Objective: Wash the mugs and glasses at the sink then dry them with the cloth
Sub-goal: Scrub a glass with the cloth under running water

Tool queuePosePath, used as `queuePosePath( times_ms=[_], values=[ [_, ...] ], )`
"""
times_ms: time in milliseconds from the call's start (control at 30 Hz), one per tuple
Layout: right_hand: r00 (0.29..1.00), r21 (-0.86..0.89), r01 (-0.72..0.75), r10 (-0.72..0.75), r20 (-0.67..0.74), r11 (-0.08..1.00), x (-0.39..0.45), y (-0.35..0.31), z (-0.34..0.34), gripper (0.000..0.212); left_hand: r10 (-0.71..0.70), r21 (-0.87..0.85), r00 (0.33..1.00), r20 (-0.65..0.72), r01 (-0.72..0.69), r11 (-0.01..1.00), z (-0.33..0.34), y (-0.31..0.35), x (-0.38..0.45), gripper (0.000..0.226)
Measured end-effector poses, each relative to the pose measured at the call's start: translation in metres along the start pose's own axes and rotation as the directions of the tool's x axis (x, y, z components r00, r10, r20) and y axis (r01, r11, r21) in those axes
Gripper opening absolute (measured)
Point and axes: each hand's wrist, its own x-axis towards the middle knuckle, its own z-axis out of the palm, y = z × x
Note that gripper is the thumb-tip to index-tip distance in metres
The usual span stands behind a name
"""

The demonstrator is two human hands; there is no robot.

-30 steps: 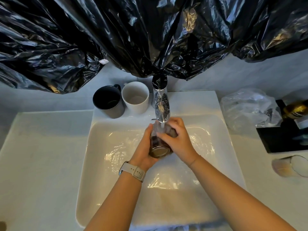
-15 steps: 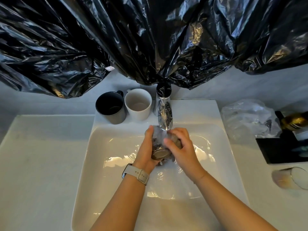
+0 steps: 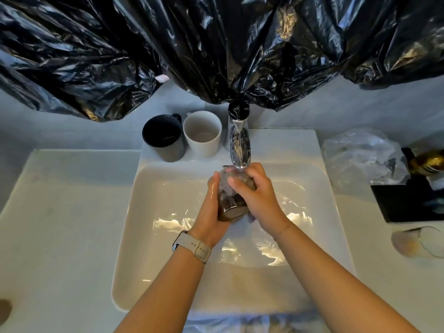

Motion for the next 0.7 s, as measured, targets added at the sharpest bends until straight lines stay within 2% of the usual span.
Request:
queuePosePath(
  times_ms=[33, 100, 200, 333, 400, 433, 500, 567, 633, 700],
  values=[
    [0.994, 0.123, -0.091, 0.098, -0.055, 0.988, 0.006, -0.003, 0.0, 0.022, 0.025, 0.013, 0.999, 0.02, -0.025, 1.0, 0.002, 0.0, -0.004, 0.058],
    [0.967, 0.387, -0.2, 0.245, -0.072, 0.9, 0.009, -0.002, 0.0, 0.026, 0.06, 0.075, 0.998, 0.014, -0.061, 0.995, 0.004, 0.0, -0.008, 0.06],
    [0.952, 0.519, -0.226, 0.3, -0.061, 0.824, 0.002, 0.005, 0.001, 0.036, 0.123, 0.232, 0.992, 0.006, -0.122, 0.965, 0.002, 0.004, -0.009, 0.054],
    [0.932, 0.615, -0.234, 0.354, -0.079, 0.753, -0.007, 0.009, -0.004, 0.036, 0.08, 0.389, 0.993, -0.086, -0.04, 0.92, 0.001, 0.008, -0.011, 0.058],
    [0.933, 0.59, -0.215, 0.343, -0.111, 0.778, -0.011, 0.011, -0.008, 0.028, 0.051, 0.38, 0.994, -0.101, -0.009, 0.925, 0.0, 0.012, -0.01, 0.054],
    [0.941, 0.511, -0.186, 0.302, -0.153, 0.839, -0.012, 0.011, -0.01, 0.024, 0.016, 0.343, 0.997, -0.081, 0.013, 0.939, 0.001, 0.014, -0.01, 0.046],
    [0.955, 0.223, -0.095, 0.152, -0.253, 0.97, -0.014, 0.01, -0.008, 0.02, -0.087, 0.24, 0.996, -0.028, 0.092, 0.966, 0.008, 0.014, -0.008, 0.031],
    [0.958, 0.033, -0.007, 0.016, -0.288, 0.999, -0.012, 0.007, -0.005, 0.023, -0.174, 0.143, 0.985, -0.015, 0.174, 0.974, 0.02, 0.011, -0.007, 0.03],
    [0.962, 0.027, 0.02, -0.012, -0.271, 0.999, -0.01, 0.004, -0.008, 0.026, -0.214, 0.027, 0.976, -0.049, 0.215, 0.976, 0.028, 0.008, -0.003, 0.039],
    [0.976, 0.077, 0.015, 0.002, -0.216, 0.997, -0.015, 0.005, -0.016, 0.024, -0.221, -0.014, 0.971, -0.088, 0.221, 0.975, 0.027, 0.011, 0.003, 0.051]
  ],
)
